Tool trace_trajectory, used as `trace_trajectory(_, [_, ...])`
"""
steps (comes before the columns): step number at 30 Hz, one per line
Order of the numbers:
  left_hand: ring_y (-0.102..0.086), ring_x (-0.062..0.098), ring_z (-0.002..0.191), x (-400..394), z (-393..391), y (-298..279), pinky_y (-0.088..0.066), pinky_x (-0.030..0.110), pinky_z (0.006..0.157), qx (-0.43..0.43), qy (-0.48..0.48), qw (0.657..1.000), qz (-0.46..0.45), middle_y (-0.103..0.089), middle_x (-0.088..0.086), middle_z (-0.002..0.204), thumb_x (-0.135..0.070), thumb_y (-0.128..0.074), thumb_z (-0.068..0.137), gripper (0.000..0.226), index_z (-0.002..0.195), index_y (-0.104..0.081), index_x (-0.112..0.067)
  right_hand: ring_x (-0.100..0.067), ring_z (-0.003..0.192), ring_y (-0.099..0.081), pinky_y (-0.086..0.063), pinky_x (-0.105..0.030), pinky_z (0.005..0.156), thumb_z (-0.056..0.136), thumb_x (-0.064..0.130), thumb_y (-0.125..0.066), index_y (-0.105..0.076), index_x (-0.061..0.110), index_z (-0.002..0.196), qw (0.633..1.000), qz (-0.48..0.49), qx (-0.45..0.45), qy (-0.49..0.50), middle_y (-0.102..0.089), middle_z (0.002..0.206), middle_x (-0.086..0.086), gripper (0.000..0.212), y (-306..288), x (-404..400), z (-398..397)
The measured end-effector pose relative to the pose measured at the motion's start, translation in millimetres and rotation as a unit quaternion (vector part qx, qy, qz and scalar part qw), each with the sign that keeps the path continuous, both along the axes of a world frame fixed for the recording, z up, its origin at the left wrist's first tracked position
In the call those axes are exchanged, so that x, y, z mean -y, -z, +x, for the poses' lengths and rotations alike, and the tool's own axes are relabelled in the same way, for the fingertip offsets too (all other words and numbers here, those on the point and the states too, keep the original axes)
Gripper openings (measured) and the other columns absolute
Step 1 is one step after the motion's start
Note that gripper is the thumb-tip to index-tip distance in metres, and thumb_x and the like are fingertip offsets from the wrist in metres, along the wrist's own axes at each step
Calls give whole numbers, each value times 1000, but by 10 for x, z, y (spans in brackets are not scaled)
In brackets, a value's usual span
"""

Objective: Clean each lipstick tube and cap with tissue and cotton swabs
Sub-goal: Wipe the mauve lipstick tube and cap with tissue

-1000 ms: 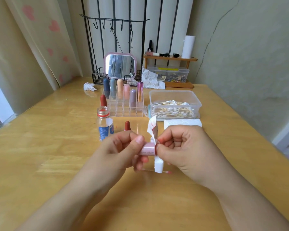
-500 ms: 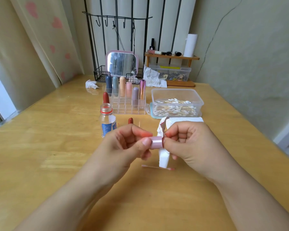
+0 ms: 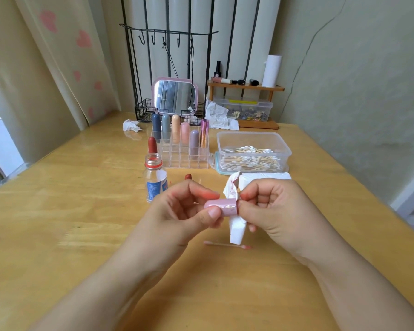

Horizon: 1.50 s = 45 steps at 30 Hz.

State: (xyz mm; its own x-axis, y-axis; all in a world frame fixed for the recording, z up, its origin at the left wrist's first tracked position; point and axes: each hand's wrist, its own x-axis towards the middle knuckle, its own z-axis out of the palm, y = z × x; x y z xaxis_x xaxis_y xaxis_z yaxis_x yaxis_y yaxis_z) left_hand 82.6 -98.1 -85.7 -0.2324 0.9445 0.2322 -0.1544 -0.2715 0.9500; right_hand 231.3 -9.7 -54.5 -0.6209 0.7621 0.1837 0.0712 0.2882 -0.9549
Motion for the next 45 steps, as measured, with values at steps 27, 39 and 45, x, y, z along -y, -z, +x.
trace_trajectory(27, [-63, 12, 69, 8, 16, -43, -53, 21, 69, -44, 0, 999, -16, -69, 2, 75, -8, -73, 70, 23, 86, -58, -1, -7, 41, -48, -39, -21, 41, 72, 7, -69, -60, 15, 62, 999, -14, 35, 5, -54, 50, 6, 16, 15, 22, -13])
trace_trajectory(39, [-68, 21, 83, -11, -45, -19, -51, 29, 79, -117, -102, 984, -89, -72, 8, 86, -5, -74, 74, 19, 85, -60, -11, -2, 51, -52, -47, -15, 53, 79, 10, -72, -69, 27, 70, 970, 182, 26, 161, -63, 59, 14, 20, -7, -208, 173])
trace_trajectory(45, [-58, -3, 80, 1, -23, 20, -45, 10, 69, -367, -163, 912, -81, -65, -16, 79, -17, -68, 83, 21, 87, -59, -35, -6, 76, -55, -39, -9, 71, 81, 8, -58, -75, 14, 96, 879, 438, 134, 130, -64, 81, 1, 23, 318, -293, 25])
